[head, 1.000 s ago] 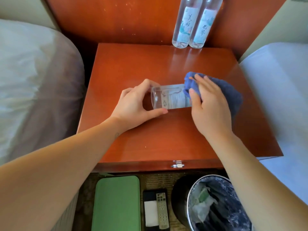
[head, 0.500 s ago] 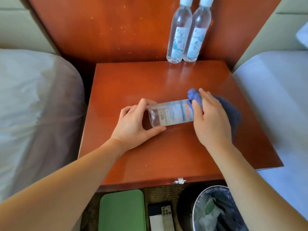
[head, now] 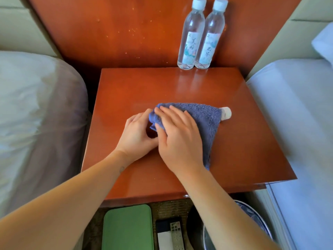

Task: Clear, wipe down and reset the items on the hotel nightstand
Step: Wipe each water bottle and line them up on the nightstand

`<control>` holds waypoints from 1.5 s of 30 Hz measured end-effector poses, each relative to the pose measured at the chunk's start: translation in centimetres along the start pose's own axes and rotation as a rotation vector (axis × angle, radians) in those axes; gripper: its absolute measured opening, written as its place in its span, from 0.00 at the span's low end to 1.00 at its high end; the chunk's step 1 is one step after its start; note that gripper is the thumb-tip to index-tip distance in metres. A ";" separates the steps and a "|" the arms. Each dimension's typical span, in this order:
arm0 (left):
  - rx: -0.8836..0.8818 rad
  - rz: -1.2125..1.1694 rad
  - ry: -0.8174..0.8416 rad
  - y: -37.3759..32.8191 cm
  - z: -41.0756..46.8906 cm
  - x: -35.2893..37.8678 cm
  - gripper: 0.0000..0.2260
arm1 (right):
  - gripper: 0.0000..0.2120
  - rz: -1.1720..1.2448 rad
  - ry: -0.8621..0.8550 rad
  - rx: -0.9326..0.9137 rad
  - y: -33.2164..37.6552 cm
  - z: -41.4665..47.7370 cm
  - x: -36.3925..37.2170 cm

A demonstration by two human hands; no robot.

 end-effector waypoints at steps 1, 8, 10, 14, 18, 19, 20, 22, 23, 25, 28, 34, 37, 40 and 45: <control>0.009 0.005 0.016 -0.1 -0.1 0.0 0.16 | 0.22 -0.013 0.013 -0.010 -1.3 0.2 -0.5; 0.044 0.095 0.102 -1.0 -0.4 0.5 0.27 | 0.19 -0.081 -0.093 0.392 -12.2 1.9 -4.8; 0.048 0.107 0.125 -1.1 -0.5 0.6 0.27 | 0.21 -0.135 -0.099 0.359 -10.9 1.5 -4.3; 0.004 0.071 0.097 -0.9 -0.4 0.6 0.28 | 0.22 -0.126 0.000 0.067 -3.0 0.6 -0.7; -0.015 0.078 0.057 -0.5 -0.2 0.3 0.28 | 0.22 -0.085 0.058 0.008 -3.1 1.1 -0.7; -0.002 0.100 0.062 -0.5 -0.3 0.3 0.29 | 0.22 -0.114 0.050 0.031 -4.7 1.1 -1.5; 0.001 0.121 0.065 -0.4 -0.3 0.3 0.29 | 0.22 -0.140 0.028 0.080 -6.7 1.2 -2.5; -0.005 0.142 0.079 -0.4 -0.2 0.4 0.29 | 0.24 -0.147 -0.024 0.229 -10.3 1.2 -4.1; -0.003 0.146 0.087 -0.5 -0.3 0.4 0.30 | 0.24 -0.142 -0.038 0.293 -11.3 0.9 -4.4; 0.020 0.161 0.093 -0.8 -0.4 0.5 0.31 | 0.24 -0.133 -0.053 0.330 -11.6 0.3 -4.4; -0.017 0.187 0.105 -0.7 -0.4 0.5 0.35 | 0.23 -0.154 -0.046 0.292 -11.5 -0.6 -4.3; -0.008 0.256 0.123 -0.7 -0.3 0.8 0.34 | 0.21 -0.114 -0.032 0.322 -10.4 -1.1 -4.7; 0.031 0.252 0.126 -0.8 -0.5 0.8 0.31 | 0.22 -0.163 0.019 0.217 -6.9 -0.6 -4.1; 0.021 0.230 0.074 -0.7 -0.7 0.6 0.30 | 0.23 -0.126 0.123 0.077 -1.6 0.0 -0.8; -0.006 0.185 0.031 -0.8 -0.3 0.3 0.30 | 0.22 -0.116 0.164 -0.040 -2.7 0.9 -0.5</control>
Point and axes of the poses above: each hand's wrist, its own z-axis towards the middle knuckle, its own x-axis out of the palm, y = z × x, the point moved 9 cm from there along z, towards the middle knuckle, and after that the axes turned 7 degrees about -y, right-handed, at the moved point
